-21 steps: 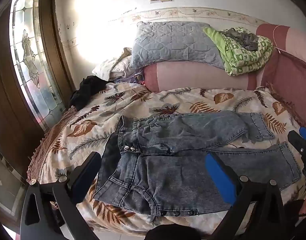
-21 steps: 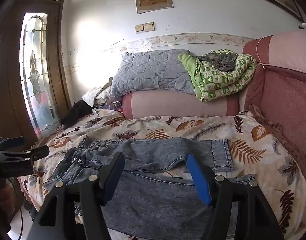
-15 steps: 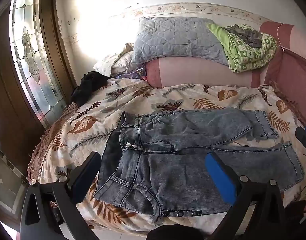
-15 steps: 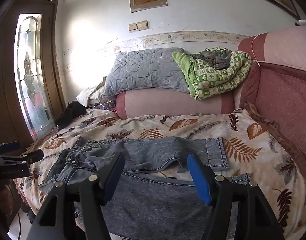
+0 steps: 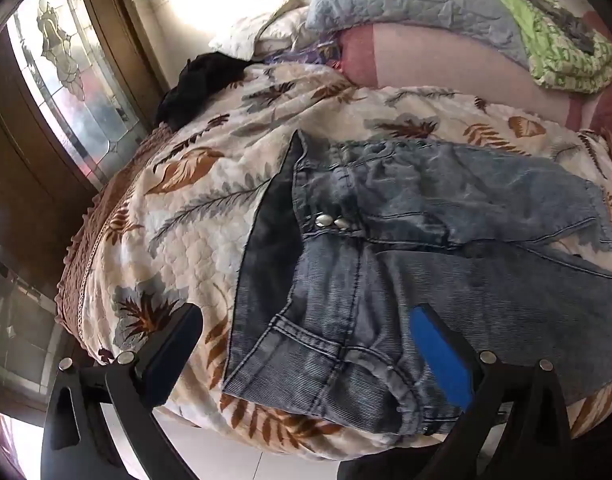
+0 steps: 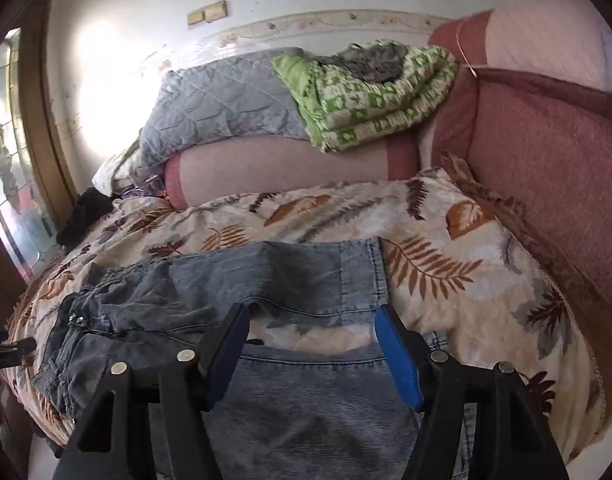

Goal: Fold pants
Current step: 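Move both grippers to the jeans, left gripper toward the waistband edge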

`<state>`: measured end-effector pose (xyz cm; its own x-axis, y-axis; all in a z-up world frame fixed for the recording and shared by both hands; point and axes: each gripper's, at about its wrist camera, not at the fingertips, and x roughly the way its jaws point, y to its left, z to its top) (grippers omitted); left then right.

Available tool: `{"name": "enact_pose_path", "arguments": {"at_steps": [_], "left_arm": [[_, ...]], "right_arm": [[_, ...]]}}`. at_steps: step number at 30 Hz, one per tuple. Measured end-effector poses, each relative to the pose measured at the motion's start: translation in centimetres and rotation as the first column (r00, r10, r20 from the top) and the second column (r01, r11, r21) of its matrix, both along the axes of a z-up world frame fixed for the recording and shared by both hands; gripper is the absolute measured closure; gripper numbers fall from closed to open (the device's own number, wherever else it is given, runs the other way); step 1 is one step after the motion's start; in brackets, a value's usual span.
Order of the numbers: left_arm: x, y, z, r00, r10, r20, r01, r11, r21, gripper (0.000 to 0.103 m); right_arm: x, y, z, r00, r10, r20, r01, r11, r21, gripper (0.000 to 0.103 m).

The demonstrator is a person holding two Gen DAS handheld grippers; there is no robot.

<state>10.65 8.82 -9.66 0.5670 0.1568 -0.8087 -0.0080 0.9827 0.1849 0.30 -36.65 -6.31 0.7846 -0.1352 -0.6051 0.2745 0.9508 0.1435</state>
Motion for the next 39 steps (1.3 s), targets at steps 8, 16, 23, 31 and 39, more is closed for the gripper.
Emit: {"name": "enact_pose_path", "arguments": {"at_steps": [8,16,23,31,39], "left_arm": [[6.4,4.3,-0.8,0.995,0.078,-0.065,-0.077,0.997,0.023,0.000],[14.7,7.8,-1.5,0.979,0.139,-0.152,-0.140,0.990,0.010,0.000],[21.4,8.0,-1.9,0.968,0.189,-0.166,-0.188,0.982,0.022,0.000],[27.4,3.3,-4.1,0.960,0.144,-0.239,-0.150,0.989,-0.006,0.000],[29.4,1.6,-5.9,0.958,0.095,-0.272,-0.128,0.986,-0.108,0.032]], "right_arm": [[3.9,-7.4,-3.0,0.989,-0.097,-0.111,0.112,0.984,0.136,0.034],[8.4,-8.4,-4.9,0.986,-0.096,-0.134,0.122,0.972,0.201,0.034],[11.2,-8.2,-5.0,0.986,-0.073,-0.151,0.099,0.980,0.173,0.034],[12.7,-8.9,-5.6,0.982,-0.079,-0.171,0.106,0.982,0.157,0.034],[13.7,-9.6,-6.0,0.981,-0.074,-0.179,0.097,0.988,0.121,0.034]]}}
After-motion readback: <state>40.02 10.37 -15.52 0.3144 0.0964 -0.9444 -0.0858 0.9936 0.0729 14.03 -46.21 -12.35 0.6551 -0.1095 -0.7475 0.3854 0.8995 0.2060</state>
